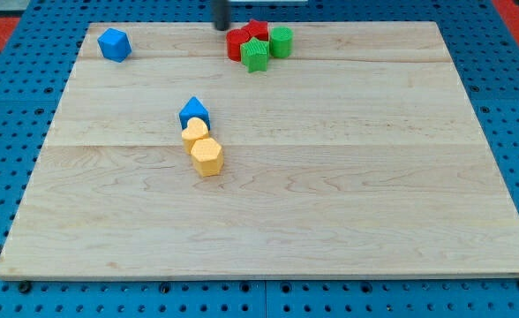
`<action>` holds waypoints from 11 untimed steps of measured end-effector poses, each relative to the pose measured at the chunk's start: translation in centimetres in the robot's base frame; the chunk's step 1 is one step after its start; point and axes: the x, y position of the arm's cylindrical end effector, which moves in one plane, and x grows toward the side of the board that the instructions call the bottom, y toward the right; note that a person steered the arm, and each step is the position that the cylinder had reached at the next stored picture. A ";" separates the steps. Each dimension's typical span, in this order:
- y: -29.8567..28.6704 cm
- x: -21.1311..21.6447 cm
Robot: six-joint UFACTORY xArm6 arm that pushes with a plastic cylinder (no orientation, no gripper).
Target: Move the blue triangle towards top center
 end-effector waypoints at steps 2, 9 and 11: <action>6.0 10.0; -9.5 19.0; -4.6 19.3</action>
